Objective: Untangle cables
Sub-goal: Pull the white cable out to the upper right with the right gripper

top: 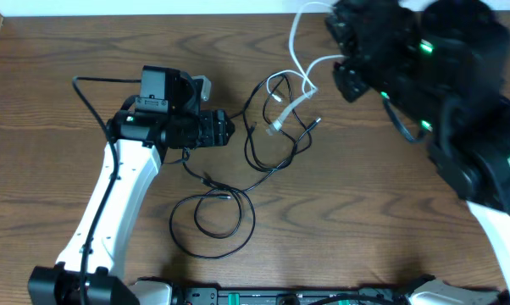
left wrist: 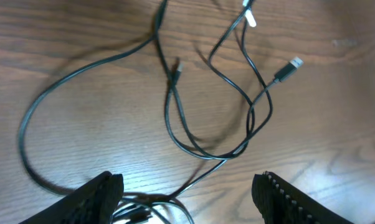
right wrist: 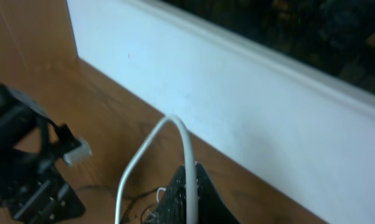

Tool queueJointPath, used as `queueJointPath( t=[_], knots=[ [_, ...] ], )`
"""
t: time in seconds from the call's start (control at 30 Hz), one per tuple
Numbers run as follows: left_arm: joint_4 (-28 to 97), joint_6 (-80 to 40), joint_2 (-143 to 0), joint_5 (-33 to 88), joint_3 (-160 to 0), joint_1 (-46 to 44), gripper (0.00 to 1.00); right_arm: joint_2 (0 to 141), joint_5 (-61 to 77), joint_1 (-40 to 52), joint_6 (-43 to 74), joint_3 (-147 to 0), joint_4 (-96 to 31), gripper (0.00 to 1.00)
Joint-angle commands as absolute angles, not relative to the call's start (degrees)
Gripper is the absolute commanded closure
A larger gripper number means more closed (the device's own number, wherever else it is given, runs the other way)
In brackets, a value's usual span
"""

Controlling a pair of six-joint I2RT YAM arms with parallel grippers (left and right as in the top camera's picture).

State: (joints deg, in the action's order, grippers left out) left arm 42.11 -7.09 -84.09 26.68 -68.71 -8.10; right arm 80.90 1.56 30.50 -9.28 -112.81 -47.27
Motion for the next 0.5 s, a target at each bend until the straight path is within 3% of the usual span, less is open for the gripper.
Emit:
queueJointPath(
  t=[0.0,0.47],
  knots=[
    [41.82,-4.49,-85.67,29.8,-68.66,-9.15,0.28,78.5,0.1,30.2,-9.47,-113.32,-46.89,0.99],
    [39.31,-3.81,-86.63,28.91,-68.66,-13.43,0.28,72.55,-35.86,30.2,-7.29,-113.32,-40.4,0.99]
  ],
)
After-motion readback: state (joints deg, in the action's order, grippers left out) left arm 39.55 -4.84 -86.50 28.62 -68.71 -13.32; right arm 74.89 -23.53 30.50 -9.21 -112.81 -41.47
